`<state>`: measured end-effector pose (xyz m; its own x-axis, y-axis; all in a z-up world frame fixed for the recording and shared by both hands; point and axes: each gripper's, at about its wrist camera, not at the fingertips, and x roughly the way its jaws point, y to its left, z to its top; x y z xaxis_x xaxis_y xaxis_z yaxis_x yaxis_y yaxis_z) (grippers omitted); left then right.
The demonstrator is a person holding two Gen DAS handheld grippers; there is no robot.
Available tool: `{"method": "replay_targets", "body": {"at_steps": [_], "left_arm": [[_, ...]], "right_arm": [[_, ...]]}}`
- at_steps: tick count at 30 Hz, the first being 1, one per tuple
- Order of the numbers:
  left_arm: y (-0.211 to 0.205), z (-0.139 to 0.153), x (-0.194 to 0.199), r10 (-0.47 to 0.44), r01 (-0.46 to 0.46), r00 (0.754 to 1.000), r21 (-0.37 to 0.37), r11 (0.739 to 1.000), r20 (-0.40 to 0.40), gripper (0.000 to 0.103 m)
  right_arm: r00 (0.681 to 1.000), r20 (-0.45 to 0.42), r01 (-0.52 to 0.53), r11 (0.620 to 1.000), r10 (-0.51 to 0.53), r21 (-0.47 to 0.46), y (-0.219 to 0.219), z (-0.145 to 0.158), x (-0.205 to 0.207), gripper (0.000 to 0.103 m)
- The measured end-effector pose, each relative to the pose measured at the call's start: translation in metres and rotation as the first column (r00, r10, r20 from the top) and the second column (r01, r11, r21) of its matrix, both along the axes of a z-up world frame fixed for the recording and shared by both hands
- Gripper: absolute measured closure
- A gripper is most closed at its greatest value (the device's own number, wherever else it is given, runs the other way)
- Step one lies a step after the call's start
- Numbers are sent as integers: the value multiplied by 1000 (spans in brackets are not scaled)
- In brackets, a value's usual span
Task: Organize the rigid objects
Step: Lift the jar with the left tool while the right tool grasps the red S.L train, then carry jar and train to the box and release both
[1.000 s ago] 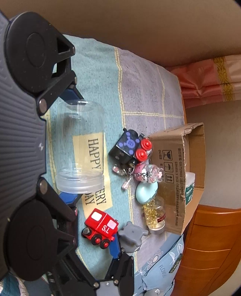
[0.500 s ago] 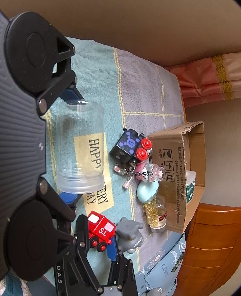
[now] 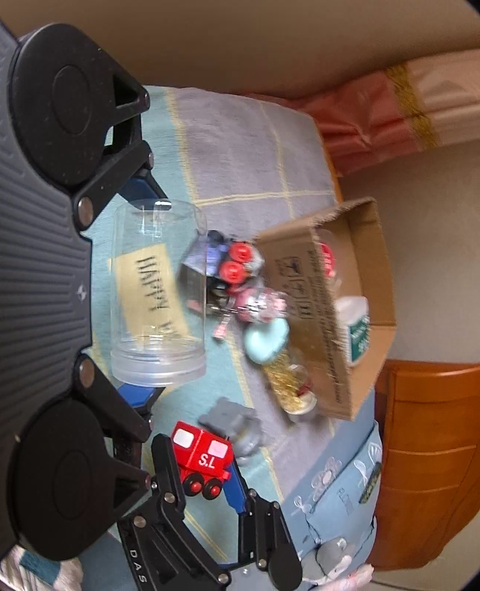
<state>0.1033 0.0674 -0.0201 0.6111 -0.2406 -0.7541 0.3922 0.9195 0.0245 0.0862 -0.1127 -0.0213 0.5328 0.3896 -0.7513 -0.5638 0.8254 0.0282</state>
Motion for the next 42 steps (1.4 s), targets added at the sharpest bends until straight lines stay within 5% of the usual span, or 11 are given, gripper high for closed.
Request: {"method": "replay_targets", "body": {"at_steps": [15,30,42], "left_arm": [[-25,66,118,-68,69,996,-25,997,65,13],[-49,48,228,-29,30,999,-21,999,43,11],[-33,27,234,-7,6,1000,-48,999,-14,8]], "right_arm": [[988,135,77,997,-77,7,-30,63,76,42],[967,151,205,979,-203,6,-65,76,196,42],[960,102,263,965,-262,9,-67,49,258,42]]}}
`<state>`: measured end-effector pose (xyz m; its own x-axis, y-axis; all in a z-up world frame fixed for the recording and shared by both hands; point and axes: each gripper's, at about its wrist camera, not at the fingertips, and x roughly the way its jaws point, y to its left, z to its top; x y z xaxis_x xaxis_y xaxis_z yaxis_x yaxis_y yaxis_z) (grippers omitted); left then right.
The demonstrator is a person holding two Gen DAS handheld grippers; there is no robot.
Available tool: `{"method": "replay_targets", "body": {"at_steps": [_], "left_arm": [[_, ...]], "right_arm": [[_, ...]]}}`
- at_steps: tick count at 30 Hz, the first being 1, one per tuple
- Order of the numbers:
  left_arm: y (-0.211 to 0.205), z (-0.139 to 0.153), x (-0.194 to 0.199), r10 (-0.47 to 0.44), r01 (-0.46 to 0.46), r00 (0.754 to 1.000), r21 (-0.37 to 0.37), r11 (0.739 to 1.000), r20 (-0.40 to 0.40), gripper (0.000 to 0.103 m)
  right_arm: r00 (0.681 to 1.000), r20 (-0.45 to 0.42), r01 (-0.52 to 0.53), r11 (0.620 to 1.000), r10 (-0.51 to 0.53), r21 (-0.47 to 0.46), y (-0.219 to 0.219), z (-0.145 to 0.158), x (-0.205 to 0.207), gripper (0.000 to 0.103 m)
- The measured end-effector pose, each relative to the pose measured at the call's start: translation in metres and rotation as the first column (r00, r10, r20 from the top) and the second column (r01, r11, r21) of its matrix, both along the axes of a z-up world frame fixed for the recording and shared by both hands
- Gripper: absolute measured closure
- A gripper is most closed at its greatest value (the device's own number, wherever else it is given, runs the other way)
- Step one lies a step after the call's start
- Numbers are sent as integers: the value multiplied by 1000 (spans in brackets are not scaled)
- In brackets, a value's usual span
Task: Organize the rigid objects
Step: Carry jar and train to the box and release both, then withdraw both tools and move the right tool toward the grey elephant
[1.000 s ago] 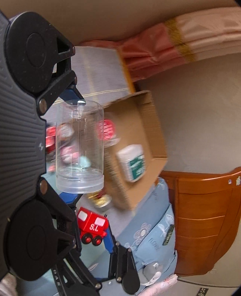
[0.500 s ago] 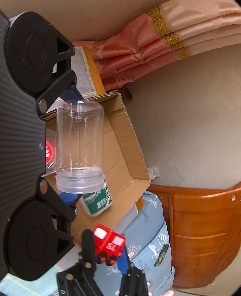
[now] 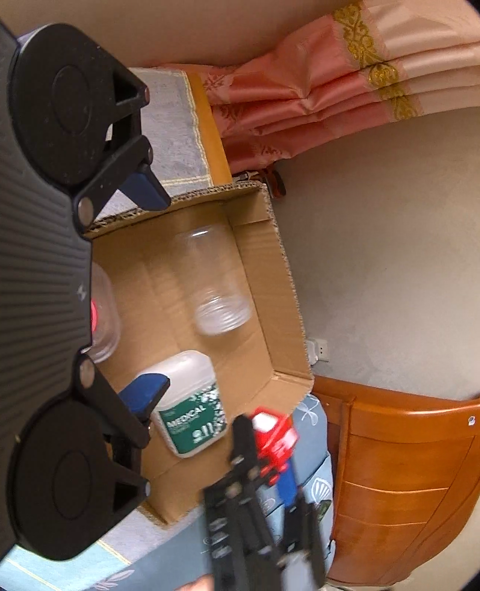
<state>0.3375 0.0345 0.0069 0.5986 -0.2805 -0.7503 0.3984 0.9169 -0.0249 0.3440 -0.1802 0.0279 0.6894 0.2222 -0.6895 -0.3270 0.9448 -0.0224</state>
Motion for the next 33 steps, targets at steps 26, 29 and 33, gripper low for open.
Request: {"method": "replay_targets", "body": {"at_steps": [26,29,33], "left_arm": [[13,22,-113,36,-40,994,33,999,107,3],[18,13,-133,53,-55,993,22,998,110,3],[25,-8,-160,62,-62,996,-2,998,69,3]], "right_arm": [[999,5,54,998,-54,-35,24,18,-132,0],[996,-18,82,996,-82,-26,30,3,-151,0],[990,-64,124,992,-124,-7,37,-26,-173,0]]}}
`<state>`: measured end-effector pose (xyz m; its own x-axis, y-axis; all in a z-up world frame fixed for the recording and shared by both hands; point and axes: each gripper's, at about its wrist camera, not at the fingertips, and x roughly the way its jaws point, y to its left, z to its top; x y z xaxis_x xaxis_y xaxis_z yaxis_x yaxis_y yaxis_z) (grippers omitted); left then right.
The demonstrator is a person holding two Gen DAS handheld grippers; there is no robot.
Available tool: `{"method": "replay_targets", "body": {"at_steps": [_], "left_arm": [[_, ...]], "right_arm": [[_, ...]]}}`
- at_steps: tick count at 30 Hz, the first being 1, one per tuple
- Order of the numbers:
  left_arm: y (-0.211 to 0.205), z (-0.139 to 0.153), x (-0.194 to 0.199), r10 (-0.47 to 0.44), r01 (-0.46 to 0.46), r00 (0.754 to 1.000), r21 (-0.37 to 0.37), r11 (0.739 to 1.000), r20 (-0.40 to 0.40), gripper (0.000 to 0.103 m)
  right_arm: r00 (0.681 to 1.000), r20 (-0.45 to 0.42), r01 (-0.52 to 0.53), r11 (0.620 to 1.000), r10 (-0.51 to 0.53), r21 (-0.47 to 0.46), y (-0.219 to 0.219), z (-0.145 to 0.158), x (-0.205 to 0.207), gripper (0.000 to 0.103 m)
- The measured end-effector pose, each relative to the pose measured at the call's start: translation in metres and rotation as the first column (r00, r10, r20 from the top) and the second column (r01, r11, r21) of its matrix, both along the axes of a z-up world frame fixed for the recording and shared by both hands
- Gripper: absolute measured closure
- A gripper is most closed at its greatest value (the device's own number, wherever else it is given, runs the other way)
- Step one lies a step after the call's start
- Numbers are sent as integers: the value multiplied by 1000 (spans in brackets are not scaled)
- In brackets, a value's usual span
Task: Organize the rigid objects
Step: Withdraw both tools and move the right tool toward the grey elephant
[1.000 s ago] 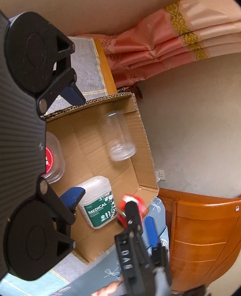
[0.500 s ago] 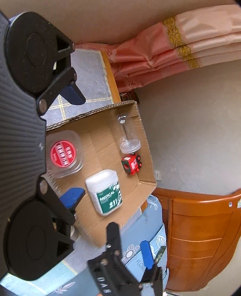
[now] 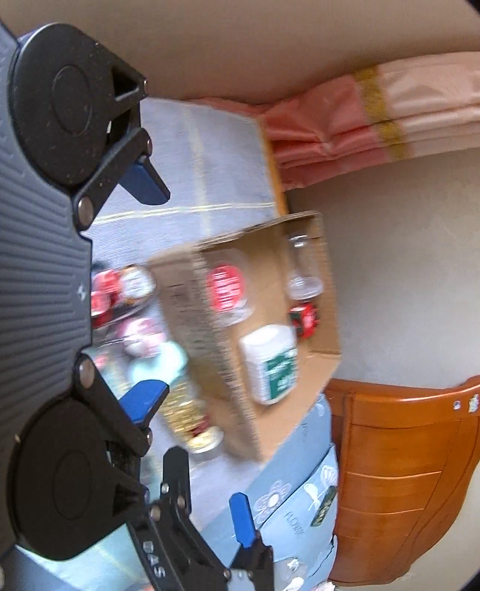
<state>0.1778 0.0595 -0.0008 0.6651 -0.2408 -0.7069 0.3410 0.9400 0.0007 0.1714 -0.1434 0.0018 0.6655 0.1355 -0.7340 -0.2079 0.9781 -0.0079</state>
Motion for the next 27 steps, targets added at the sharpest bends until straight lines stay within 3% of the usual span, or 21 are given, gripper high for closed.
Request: {"method": "replay_targets", "body": {"at_steps": [7,12,15,19,27], "left_arm": [[8,-24,-40,9,-9,1000,-5,1000,1,3],[10,-30,-53,13,-13,1000,-10,1000,24,3],[11,-38,-54,-3,3,1000,-17,1000,-4,3],[13,-47,-53,0,0,1000,-4,1000,-24,3],[18,-59,-39,8,-8,998,-7,1000,-64,3]], "right_arm": [[996,-60,63,997,-59,55,18,-46,-21,0],[991,-93,97,995,-99,-23,30,-70,-21,0],[984,-120,123,990,-131,-64,26,-82,-20,0],[980,-129,151,988,-153,-31,5,-82,-26,0],[992,-105,74,997,-77,-28,-3,-84,-44,0]]}}
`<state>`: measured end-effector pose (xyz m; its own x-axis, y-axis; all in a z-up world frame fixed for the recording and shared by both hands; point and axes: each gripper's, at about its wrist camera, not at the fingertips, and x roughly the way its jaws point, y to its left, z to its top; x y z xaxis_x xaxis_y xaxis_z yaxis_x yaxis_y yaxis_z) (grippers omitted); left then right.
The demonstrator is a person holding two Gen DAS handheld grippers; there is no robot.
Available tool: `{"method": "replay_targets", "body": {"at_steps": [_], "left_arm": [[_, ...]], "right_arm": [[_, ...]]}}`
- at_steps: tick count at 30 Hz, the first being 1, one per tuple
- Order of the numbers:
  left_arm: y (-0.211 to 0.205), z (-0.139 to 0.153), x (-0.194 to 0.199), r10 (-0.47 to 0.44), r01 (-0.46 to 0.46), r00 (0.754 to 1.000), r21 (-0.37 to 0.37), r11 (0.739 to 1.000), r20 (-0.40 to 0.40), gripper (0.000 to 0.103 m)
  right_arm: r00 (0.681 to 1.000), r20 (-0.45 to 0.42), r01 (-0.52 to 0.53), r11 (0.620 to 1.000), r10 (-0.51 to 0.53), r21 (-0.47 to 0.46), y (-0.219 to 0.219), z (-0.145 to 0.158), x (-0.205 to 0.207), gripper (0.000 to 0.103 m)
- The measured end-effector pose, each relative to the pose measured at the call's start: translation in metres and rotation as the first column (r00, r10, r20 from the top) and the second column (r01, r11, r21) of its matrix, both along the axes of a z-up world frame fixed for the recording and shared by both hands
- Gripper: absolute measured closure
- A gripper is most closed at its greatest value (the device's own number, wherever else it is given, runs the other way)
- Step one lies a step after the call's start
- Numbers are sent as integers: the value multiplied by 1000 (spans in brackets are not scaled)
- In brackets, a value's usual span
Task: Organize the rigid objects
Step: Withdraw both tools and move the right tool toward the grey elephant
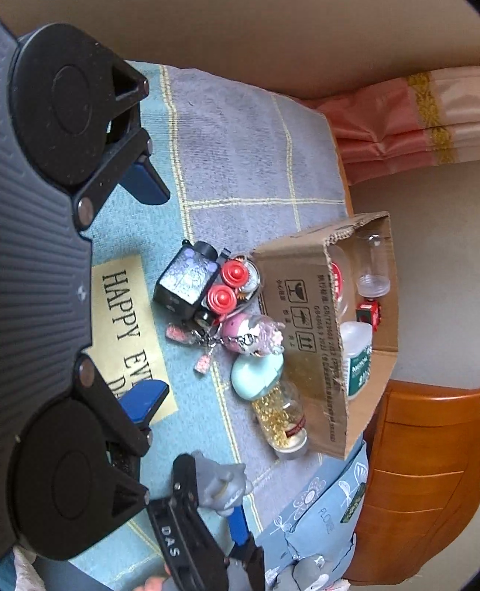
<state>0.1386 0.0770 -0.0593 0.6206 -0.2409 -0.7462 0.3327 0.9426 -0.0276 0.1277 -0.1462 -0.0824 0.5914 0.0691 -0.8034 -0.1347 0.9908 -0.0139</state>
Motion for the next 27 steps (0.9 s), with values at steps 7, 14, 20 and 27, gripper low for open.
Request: {"method": "replay_targets", "body": {"at_steps": [7,14,20,27], "left_arm": [[9,1,16,-64,64,998,-50,997,-12,3],[0,-4,46,-192,192,981,-25,981,-6,3],[-7,-12,56,-296,296,955,-20,955,-23,5],[-12,-15,45,-409,410,912,76,909,-18,15]], "right_arm": [[1000,14,-5,1000,5,0,-1,0,1,0],[999,45,-3,1000,3,6,-1,-1,-1,0],[998,57,-3,1000,3,7,-2,-2,-1,0],[998,67,-2,1000,1,8,-2,-3,-3,0]]}}
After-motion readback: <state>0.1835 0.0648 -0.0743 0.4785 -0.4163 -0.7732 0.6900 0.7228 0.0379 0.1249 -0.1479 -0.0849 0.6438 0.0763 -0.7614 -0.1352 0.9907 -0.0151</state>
